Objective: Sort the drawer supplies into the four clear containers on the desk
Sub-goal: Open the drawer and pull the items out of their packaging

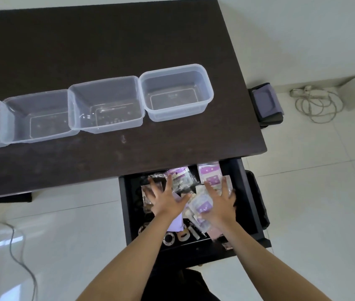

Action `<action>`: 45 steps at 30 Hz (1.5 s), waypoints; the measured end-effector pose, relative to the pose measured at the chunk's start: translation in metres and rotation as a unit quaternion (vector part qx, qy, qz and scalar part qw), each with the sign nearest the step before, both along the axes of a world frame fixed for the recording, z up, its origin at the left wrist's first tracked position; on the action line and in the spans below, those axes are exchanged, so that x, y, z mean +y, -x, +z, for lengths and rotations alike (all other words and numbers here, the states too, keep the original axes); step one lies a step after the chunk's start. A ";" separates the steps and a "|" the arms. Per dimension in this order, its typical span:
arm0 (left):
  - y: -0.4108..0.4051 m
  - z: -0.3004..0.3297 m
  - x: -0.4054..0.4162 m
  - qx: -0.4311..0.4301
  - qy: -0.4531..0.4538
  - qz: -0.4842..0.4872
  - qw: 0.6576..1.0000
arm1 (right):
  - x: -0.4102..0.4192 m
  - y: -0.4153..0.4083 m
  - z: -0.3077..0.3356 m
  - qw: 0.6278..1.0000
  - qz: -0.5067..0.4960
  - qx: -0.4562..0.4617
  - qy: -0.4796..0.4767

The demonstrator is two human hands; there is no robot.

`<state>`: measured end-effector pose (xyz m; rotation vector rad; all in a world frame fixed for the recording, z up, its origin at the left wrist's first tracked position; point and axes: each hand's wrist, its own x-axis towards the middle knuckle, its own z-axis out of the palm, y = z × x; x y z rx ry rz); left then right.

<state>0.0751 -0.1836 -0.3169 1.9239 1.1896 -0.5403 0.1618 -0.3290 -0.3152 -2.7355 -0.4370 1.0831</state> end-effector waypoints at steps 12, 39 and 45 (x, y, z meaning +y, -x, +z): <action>-0.020 -0.014 -0.017 -0.019 -0.062 0.021 0.998 | -0.019 0.017 -0.003 0.994 -0.021 -0.100 -0.039; -0.024 -0.003 -0.018 -0.138 -0.064 0.055 0.987 | -0.032 0.004 0.025 0.951 -0.177 -0.076 -0.243; -0.013 0.015 -0.009 -0.175 -0.068 0.101 0.977 | -0.036 -0.005 0.040 0.921 -0.219 -0.104 -0.305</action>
